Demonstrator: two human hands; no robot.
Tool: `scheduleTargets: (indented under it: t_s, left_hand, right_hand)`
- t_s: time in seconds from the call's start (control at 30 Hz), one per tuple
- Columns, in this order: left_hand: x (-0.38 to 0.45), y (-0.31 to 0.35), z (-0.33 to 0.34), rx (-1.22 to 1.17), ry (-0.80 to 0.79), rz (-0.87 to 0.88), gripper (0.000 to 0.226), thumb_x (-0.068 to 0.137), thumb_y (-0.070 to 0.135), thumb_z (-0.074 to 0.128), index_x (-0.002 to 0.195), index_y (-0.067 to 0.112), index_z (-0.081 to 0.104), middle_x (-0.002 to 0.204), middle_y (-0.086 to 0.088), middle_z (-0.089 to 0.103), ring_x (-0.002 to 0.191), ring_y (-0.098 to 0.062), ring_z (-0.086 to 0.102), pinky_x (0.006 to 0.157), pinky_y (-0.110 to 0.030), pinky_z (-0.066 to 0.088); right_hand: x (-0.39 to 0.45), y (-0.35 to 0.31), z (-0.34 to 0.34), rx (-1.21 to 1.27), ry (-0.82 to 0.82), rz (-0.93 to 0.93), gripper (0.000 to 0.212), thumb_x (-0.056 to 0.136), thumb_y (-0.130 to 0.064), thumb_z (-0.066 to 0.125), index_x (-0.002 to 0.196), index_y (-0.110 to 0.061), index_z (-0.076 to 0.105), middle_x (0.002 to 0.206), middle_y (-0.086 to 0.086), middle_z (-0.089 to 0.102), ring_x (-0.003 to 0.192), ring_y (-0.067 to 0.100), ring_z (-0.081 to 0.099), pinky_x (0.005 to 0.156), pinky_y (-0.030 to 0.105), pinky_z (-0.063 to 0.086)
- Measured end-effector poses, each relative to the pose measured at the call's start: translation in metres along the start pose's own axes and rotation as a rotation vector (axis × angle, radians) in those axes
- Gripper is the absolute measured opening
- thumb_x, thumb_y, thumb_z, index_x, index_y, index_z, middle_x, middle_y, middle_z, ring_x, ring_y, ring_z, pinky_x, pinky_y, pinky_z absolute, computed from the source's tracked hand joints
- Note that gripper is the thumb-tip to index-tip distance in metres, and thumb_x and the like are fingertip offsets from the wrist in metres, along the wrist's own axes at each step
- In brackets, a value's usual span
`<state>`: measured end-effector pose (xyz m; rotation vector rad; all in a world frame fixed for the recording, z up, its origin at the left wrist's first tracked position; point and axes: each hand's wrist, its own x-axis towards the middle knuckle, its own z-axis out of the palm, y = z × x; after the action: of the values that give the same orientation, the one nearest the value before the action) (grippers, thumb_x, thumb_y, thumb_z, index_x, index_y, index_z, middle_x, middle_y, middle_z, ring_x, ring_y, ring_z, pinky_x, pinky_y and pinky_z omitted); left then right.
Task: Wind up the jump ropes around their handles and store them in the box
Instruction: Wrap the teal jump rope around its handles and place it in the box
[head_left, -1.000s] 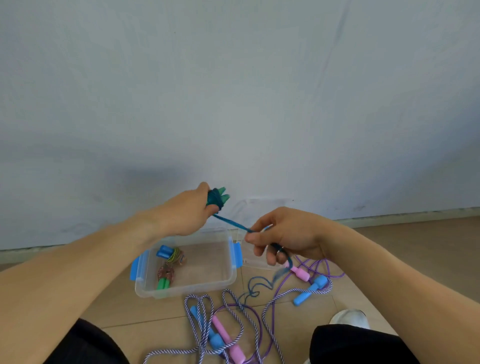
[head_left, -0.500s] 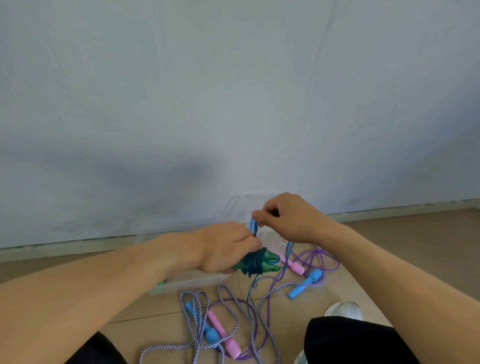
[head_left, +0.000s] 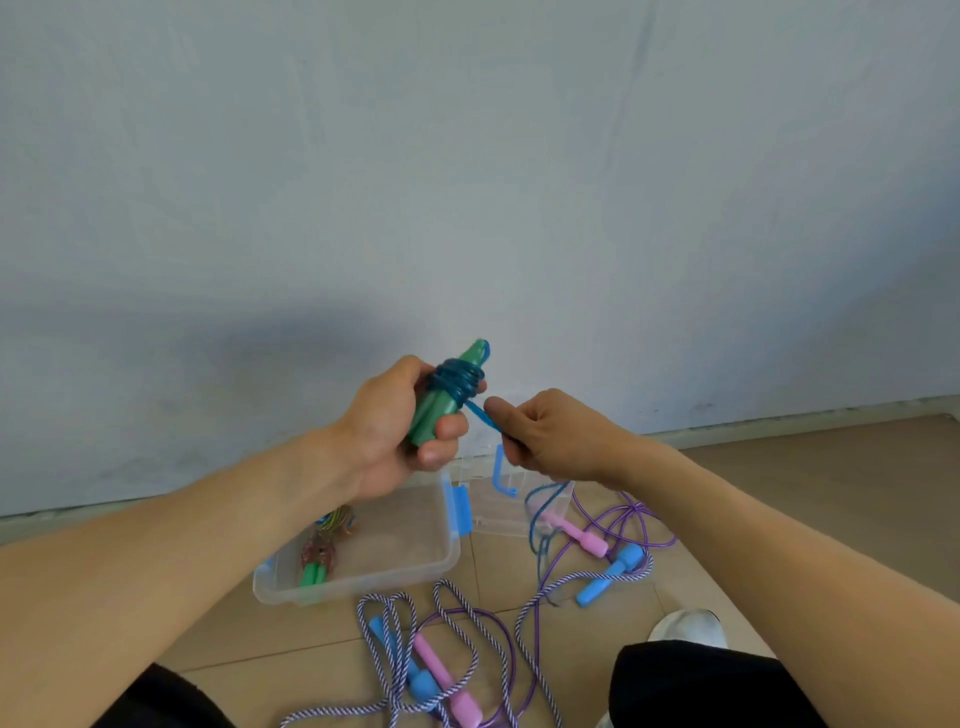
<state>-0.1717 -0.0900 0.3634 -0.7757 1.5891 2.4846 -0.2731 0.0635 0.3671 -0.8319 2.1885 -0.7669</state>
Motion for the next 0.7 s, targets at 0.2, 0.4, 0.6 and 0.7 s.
scheduleTargets:
  t_s: [0.2,0.4,0.6,0.7]
  left_hand:
    - [-0.002,0.012,-0.005,-0.159,0.024,0.046,0.047,0.097,0.024,0.020,0.098,0.002,0.062,0.050,-0.004,0.037,0.035,-0.015,0.024,0.040,-0.025,0.022]
    - [-0.007,0.018,-0.007,-0.115,0.018,0.087,0.044,0.100,0.031,0.027,0.100,0.004,0.062,0.053,-0.004,0.040,0.038,-0.015,0.027,0.051,-0.030,0.013]
    - [-0.004,0.015,-0.014,0.246,0.202,0.032,0.045,0.106,0.040,0.032,0.106,0.004,0.059,0.059,-0.007,0.058,0.043,-0.018,0.048,0.037,-0.019,0.022]
    - [-0.004,0.010,-0.017,0.494,0.246,0.103,0.053,0.106,0.043,0.029,0.093,0.003,0.061,0.063,-0.009,0.062,0.047,-0.021,0.053,0.037,-0.018,0.029]
  right_hand:
    - [-0.003,-0.008,0.003,0.459,-0.144,-0.046,0.039,0.099,-0.042,0.050,0.107,-0.007,0.065,0.058,-0.002,0.040,0.045,0.011,0.023,0.041,0.021,0.023]
    - [0.000,-0.009,0.005,0.432,-0.066,-0.029,0.038,0.102,-0.037,0.046,0.088,-0.010,0.069,0.059,0.000,0.053,0.046,0.012,0.035,0.045,0.022,0.034]
    - [0.004,-0.010,0.012,0.501,0.006,-0.030,0.034,0.102,-0.033,0.049,0.085,-0.012,0.070,0.056,0.002,0.043,0.045,0.013,0.031,0.046,0.024,0.032]
    - [0.003,-0.010,0.016,0.429,-0.105,-0.033,0.025,0.098,-0.028,0.057,0.103,-0.007,0.068,0.058,0.000,0.048,0.044,0.010,0.032,0.043,0.021,0.030]
